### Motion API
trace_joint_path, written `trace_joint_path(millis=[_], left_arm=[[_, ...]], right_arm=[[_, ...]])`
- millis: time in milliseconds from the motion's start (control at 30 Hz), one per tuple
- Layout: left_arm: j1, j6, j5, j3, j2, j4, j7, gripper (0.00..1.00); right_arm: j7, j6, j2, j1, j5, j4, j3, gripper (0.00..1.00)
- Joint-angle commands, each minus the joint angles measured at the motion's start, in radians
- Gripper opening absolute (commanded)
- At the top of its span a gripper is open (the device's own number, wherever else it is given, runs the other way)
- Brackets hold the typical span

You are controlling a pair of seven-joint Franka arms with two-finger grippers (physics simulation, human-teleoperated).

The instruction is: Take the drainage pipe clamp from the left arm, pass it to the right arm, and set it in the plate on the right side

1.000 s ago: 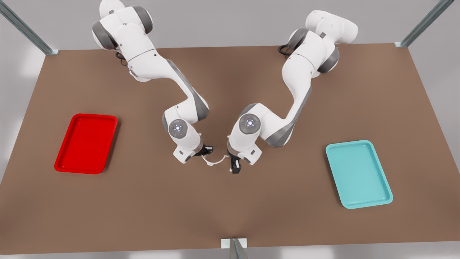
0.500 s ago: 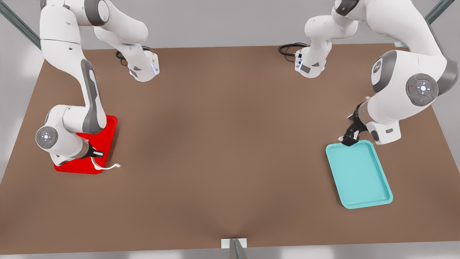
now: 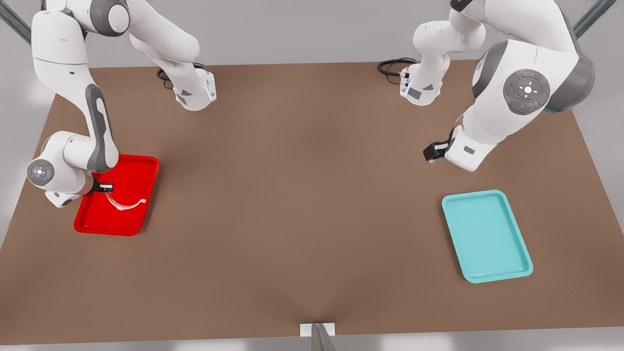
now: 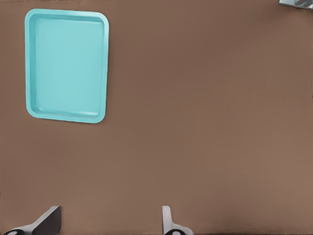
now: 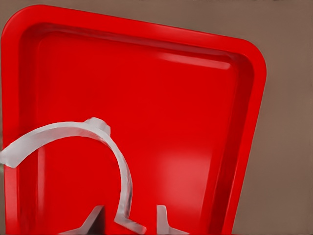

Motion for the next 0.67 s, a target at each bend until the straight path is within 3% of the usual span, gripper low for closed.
trace_joint_path(millis=[0,133,233,267,333,400,633], left_arm=[[0.002,-0.046,-0.011,0.000,0.000,0.001,0.478,1.00],[0.003,-0.038,-0.011,0.001,0.006,0.000,0.477,1.00],[0.012,-0.040,-0.030,0.001,0.005,-0.002,0.477,1.00],[0.016,-0.046,-0.036,0.001,0.002,0.000,0.478,1.00],[0.026,-0.049,-0.060,0.003,0.000,0.000,0.482,1.00],[0.025,-0.058,-0.057,-0.002,-0.001,0.001,0.483,1.00],[0.025,-0.109,-0.054,0.000,-0.001,0.003,0.482,1.00]], right_arm=[[-0.370,0.011,0.000,-0.003,0.052,0.002,0.000,1.00],[-0.371,-0.085,0.000,0.021,0.066,0.089,0.011,1.00],[-0.319,-0.397,0.026,0.167,0.164,0.347,0.011,1.00],[-0.151,-0.570,0.056,0.243,0.166,0.474,0.011,1.00],[0.017,-0.678,0.096,0.354,0.172,0.632,0.011,1.00],[0.176,-0.699,0.054,0.368,0.227,0.652,0.008,1.00],[0.219,-0.831,-0.155,0.379,0.224,0.588,0.011,1.00]])
